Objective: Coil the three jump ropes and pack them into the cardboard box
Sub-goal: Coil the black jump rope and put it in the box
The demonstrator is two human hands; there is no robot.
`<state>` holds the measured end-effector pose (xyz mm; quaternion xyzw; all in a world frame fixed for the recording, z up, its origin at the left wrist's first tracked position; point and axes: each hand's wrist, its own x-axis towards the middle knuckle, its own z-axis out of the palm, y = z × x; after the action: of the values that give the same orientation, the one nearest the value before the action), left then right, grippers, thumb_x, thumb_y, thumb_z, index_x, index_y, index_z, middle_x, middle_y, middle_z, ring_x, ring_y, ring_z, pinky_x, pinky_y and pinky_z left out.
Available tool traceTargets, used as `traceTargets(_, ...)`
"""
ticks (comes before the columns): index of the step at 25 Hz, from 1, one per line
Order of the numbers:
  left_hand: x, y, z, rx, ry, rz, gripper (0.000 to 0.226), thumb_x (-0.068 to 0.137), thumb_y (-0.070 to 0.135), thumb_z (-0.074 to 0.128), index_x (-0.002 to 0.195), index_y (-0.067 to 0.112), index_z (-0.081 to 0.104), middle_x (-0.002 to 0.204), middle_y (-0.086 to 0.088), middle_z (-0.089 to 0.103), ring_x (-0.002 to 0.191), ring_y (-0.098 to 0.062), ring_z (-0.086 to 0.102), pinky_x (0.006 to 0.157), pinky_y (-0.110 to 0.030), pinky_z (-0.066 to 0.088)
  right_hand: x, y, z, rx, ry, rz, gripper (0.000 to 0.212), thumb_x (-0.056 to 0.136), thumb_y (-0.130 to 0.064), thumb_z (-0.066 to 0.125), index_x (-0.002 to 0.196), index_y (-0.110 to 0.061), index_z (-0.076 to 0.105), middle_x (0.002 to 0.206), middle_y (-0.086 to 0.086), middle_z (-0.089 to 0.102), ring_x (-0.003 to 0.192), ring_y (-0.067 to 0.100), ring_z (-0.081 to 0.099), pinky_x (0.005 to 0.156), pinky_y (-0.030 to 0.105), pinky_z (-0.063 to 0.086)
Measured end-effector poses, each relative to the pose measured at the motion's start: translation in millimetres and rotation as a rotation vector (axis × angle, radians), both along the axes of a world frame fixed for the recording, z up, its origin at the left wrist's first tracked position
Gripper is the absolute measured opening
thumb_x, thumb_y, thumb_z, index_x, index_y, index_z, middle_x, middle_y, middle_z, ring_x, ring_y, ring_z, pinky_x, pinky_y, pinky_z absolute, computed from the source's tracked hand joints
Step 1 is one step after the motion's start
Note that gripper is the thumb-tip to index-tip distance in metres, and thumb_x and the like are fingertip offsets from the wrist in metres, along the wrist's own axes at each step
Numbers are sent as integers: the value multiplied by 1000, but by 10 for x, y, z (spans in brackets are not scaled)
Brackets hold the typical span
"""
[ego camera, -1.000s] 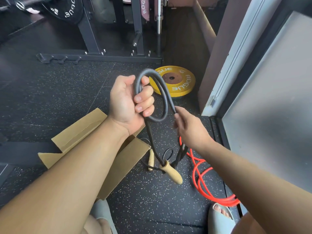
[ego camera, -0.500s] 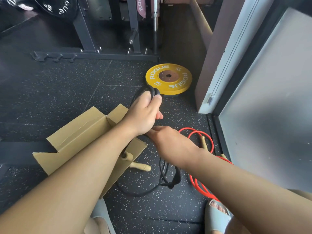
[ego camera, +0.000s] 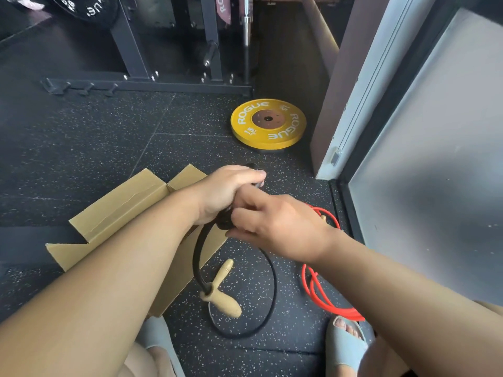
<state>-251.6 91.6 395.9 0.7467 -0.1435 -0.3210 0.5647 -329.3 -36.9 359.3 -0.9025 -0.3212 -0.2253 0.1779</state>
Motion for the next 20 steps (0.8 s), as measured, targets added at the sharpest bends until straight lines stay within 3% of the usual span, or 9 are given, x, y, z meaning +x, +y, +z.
traceTargets(2,-53,39,55,-45,83,-56,15,86,8,59,72,9,57,59,-4,56,57,-15,49,48,-20,40,-21,-28,115,68,-8,-14,46,81,-29,85,92,-22,42,101,1,41,70,16,33,44,33,43)
traceTargets(4,-146,44,100,32,107,-174,13,83,4,53,70,5,58,56,-12,60,50,-23,58,44,-25,47,-31,-76,230,70,-62,-44,54,72,-51,88,87,-21,45,97,3,45,75,17,38,49,32,42)
traceTargets(6,-219,19,135,121,124,-255,33,100,13,42,76,-1,60,58,-20,64,47,-29,62,42,-31,51,-2,-133,313,69,-145,-133,70,59,-78,80,78,-15,54,87,6,52,74,23,45,58,32,38)
traceTargets(9,-233,-20,157,154,144,-269,56,104,28,32,70,-6,60,56,-22,63,42,-29,59,39,-28,48,66,-183,333,117,-147,-245,91,44,-95,68,80,-12,59,83,4,53,71,24,48,63,34,39)
traceTargets(13,-183,-19,99,115,269,-305,66,98,46,39,54,1,58,45,-15,54,31,-21,48,35,-18,37,156,-278,273,131,-88,-239,87,52,-96,59,84,-16,66,82,-3,60,70,23,54,62,37,45)
traceTargets(16,-135,50,73,-44,393,-367,49,88,54,50,61,12,52,41,-3,40,26,-11,35,33,-15,30,220,-499,278,190,31,-196,75,64,-89,60,92,-20,70,86,-11,64,78,19,61,69,39,51)
traceTargets(18,-82,130,66,-174,477,-404,38,93,46,49,71,17,60,38,4,36,24,-6,33,31,-14,29,267,-706,231,300,272,-179,70,69,-82,67,103,-22,71,93,-12,69,84,19,66,76,44,55)
traceTargets(20,-1,210,39,-285,531,-423,38,97,38,46,77,17,69,36,8,37,23,-3,34,30,-13,30,285,-863,130,510,671,-83,59,74,-61,81,112,-18,68,99,3,74,87,25,68,82,53,55)
